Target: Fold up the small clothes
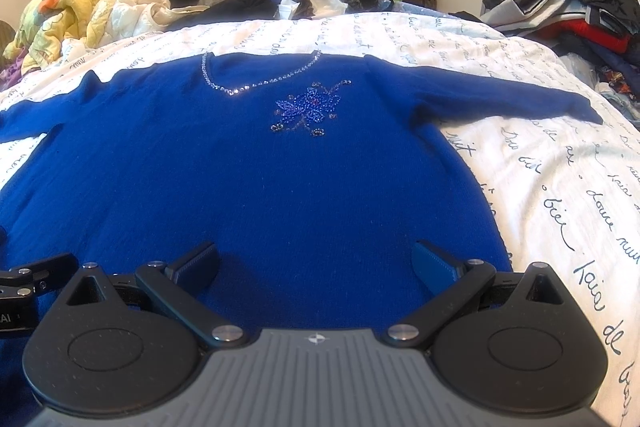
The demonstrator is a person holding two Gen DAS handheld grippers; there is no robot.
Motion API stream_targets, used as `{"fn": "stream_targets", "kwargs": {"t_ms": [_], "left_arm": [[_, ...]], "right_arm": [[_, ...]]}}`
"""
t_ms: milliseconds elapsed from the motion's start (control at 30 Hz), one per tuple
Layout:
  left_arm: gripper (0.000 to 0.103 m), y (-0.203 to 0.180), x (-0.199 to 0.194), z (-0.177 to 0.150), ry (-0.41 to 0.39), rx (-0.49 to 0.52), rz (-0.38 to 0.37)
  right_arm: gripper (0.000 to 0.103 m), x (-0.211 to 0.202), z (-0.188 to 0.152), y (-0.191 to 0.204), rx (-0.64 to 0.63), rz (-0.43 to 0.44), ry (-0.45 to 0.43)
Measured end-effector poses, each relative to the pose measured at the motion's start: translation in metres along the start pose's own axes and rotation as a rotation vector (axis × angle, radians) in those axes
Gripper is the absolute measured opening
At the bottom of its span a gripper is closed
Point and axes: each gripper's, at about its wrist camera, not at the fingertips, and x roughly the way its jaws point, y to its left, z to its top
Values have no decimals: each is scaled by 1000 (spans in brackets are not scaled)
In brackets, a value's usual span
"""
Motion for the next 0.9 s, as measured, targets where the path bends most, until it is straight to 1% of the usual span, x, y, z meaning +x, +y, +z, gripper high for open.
{"fn": "stream_targets", "kwargs": {"t_ms": [200, 500, 533, 600, 633, 667, 733, 767, 833, 900], "left_arm": [[103, 0, -4, -3, 1, 0, 2], [103, 0, -11, -9, 3, -1, 5], [103, 1, -11, -9, 2, -2, 4], [103, 0, -11, -9, 2, -2, 4], [103, 1, -11, -10, 2, -1, 4], [103, 1, -11, -10, 1, -2, 4], [103, 1, -11, -10, 1, -2, 4], [103, 1, -11, -10, 2, -2, 5], [103, 1, -11, -10, 3, -1, 2], [103, 2, -10, -9, 4, 0, -1]], "right_arm": [[103, -16, -16, -2, -11, 15, -1], [103, -29, -25, -5, -27, 41, 15], [103, -30, -23, -7, -33, 50, 27], [103, -29, -13, -17, -37, 97, 75], [103, -29, -7, -26, -18, 111, 80], [103, -29, 2, -41, 15, 116, 61], [103, -27, 19, -77, 87, 110, 4], [103, -24, 30, -103, 140, 102, -26], [103, -13, 49, -161, 290, 86, -57], [103, 3, 61, -218, 452, 64, -63]]}}
